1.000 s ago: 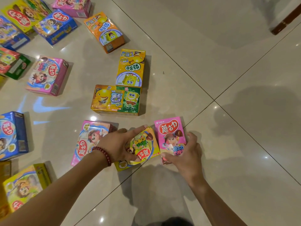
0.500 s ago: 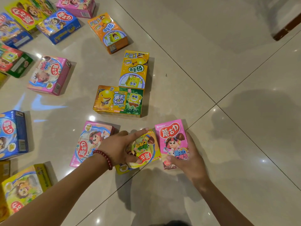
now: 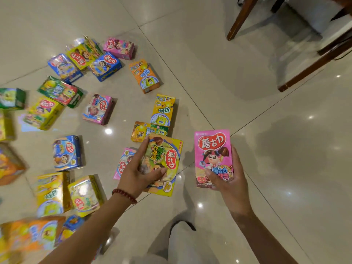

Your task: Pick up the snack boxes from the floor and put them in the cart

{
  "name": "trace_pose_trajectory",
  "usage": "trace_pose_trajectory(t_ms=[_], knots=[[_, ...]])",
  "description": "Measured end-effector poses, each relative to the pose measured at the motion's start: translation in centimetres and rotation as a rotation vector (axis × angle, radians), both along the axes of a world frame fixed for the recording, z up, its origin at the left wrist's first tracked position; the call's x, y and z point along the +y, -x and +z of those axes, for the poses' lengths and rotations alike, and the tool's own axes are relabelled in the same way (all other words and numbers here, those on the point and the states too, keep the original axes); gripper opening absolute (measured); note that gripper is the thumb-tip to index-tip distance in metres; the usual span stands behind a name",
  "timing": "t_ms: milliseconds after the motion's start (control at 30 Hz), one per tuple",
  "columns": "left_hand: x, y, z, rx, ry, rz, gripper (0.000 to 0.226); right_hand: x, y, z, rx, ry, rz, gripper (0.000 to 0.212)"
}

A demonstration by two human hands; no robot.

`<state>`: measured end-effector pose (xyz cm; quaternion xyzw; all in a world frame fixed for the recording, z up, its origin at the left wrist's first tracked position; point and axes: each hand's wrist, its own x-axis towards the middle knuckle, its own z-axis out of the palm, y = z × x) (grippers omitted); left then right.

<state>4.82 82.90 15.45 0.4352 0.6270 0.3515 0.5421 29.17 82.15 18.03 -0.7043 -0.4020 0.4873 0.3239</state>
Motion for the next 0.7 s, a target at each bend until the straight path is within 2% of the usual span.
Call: trace_pose_trajectory(t_ms=[267,400,533,700], knots=[[-1.3,3.1,25.3,-0.023,-0.073,0.197,0.088,1.4,4.2,25.1,0.06,-0.123,0.087,0.087],[-3.6,5.7,37.3,0.005,-0.153,0.308,0.089,1.0,7.3,35.5,0.124,-0.189,0.15,0.089],[-7.3,9.3,46.7,0.063,-0.233,0.411,0.088,0.8,10.7,43.4,0.142,-0.258,0.272,0.093],[-11.4,13.5,54.2,0.094,-0.346,0.611,0.09,0.8,16.1,51.1,0.29,-0.343,0.449,0.091]])
